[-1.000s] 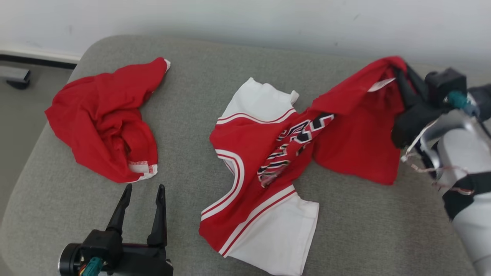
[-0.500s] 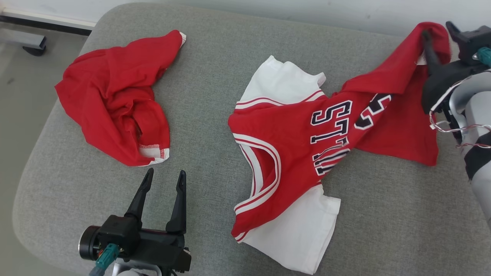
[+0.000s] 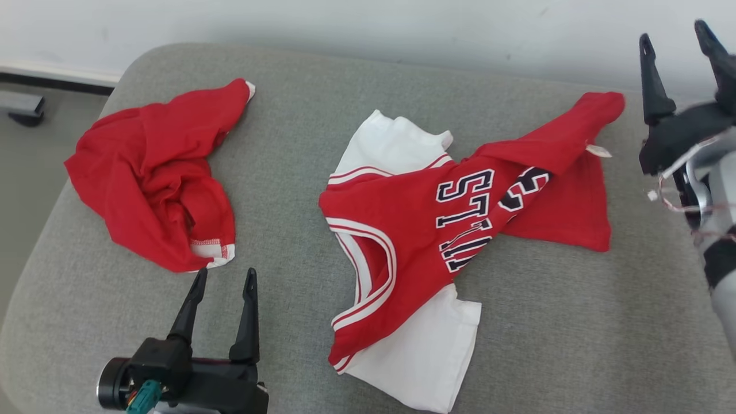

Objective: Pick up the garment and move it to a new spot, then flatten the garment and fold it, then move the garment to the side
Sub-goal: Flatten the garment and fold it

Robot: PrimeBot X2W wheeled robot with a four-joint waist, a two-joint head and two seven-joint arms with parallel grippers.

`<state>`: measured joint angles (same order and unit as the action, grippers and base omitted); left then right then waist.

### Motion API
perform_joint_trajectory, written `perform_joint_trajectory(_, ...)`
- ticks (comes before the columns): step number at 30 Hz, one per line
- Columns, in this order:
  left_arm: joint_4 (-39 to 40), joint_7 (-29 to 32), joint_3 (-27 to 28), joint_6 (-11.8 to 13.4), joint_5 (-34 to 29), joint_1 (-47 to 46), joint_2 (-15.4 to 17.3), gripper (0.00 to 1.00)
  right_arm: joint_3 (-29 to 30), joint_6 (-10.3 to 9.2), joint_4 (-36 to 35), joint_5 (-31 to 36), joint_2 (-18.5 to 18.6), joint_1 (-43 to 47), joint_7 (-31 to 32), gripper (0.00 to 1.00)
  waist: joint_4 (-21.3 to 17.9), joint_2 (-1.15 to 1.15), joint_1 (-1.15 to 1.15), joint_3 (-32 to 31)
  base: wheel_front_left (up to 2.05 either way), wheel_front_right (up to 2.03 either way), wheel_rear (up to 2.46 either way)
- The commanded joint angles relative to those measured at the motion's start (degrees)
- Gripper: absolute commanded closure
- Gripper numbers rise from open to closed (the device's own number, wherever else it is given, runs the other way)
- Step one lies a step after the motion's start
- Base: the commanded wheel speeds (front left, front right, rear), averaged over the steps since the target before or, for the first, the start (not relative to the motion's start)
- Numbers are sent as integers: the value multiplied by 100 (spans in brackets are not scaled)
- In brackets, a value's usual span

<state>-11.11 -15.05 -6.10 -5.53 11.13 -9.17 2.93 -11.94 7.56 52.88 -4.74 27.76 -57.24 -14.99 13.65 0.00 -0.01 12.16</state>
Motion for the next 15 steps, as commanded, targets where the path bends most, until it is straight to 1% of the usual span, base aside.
perform_joint_trajectory(1, 29, -19, 65, -4, -44, 115, -5, 0, 163, -15, -296, -178, -7, 389, -22, 0, -170, 0, 1, -202, 0, 0, 0)
perform_joint_trajectory(2, 63, -19, 165, -11, -75, 184, -4, 0, 349, -15, -716, -260, 14, 798, -15, 0, -233, 0, 1, -280, 0, 0, 0)
perform_joint_trajectory(7, 124, -19, 399, -38, -162, 377, -4, 0, 890, -15, -1702, -288, -145, 2027, -14, 0, -336, 0, 1, -461, 0, 0, 0)
perform_joint_trajectory(9, 157, -19, 484, -27, -191, 430, -5, 0, 1145, -15, -2063, -294, -253, 2577, -15, 0, -333, 0, 1, -507, 0, 0, 0)
perform_joint_trajectory(10, 175, -19, 553, -34, -206, 472, -6, 0, 1400, -15, -2326, -273, -421, 3145, -14, 0, -318, 0, 1, -539, 0, 0, 0)
perform_joint_trajectory(12, 197, -19, 595, -44, -208, 491, -5, 0, 1554, -15, -2519, -219, -554, 3609, -15, 0, -296, 0, 1, -540, 0, 0, 0)
perform_joint_trajectory(15, 230, -19, 628, -61, -221, 529, -6, 0, 1561, -15, -2682, -147, -729, 4053, -16, 0, -300, 0, 1, -501, 0, 0, 0)
